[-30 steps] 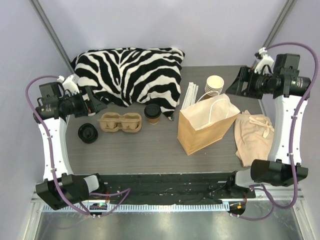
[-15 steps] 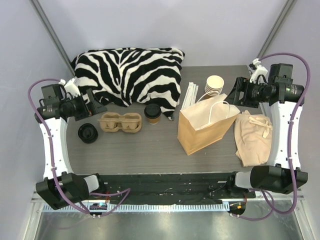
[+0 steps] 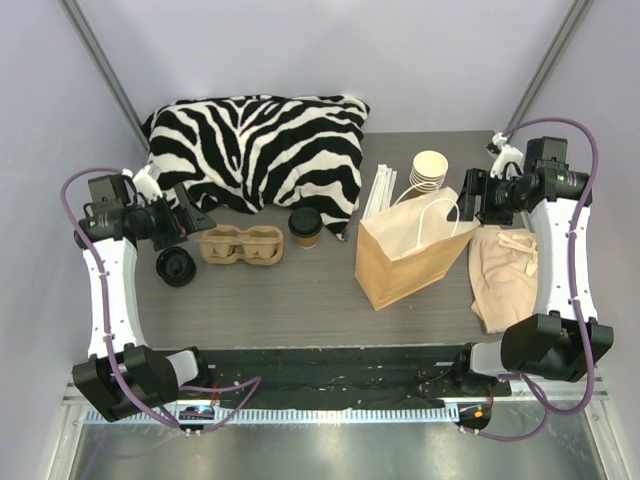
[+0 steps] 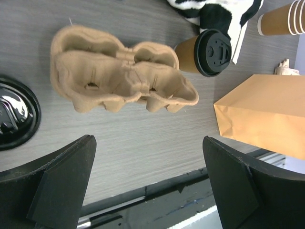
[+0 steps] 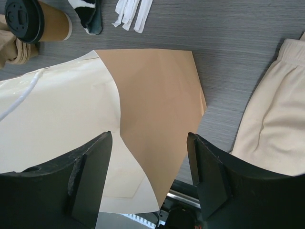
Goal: Pack the takeout coffee
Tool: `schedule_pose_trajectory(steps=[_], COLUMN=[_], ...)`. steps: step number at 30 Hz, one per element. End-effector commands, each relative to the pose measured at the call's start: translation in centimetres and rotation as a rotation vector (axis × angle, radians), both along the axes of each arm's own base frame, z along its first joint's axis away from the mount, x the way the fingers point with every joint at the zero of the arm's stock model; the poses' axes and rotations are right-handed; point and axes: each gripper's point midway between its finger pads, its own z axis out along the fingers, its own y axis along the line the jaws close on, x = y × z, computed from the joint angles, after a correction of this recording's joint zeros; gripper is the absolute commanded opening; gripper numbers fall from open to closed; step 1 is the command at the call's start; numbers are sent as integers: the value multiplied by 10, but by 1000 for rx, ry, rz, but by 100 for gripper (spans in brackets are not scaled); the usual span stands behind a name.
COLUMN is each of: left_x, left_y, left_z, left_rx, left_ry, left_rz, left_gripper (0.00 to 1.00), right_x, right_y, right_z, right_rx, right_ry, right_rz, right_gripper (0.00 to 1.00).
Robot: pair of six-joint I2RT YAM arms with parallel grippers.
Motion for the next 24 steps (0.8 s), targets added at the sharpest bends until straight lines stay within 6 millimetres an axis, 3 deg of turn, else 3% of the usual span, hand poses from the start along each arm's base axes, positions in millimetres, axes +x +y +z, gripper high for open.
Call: schedule_pose_trajectory(steps=[1,6,14,17,20,22,24], left_x=[-8,-10,-15,-25,-31,-31,-31], left_y=[-4,2,20,16,17,18,22], left_z=[1,-1,-16,-21,-26,-28,-29], left_rx=[-7,50,176,169,182,193,209], left_ry=[-19,-46,25,77,99,103,109], left_rz=[17,17,-12,-64,-94,-97,-89], left_gripper=[100,100,100,100,100,100,100], right_x=[11,20,26,30,33,33,35], right_y=[-6,-7,6,3,2,3,4], right_z=[7,11,11,15,22,30,45], right_rx=[-35,-54,-122,-145,-174,-186,-203], right_ry=[-64,-88,-91,-102,-126,-145,-191], right_rz=[4,-2,97,93,104,120,150], right_gripper=[72,72,56,44,10,2,1])
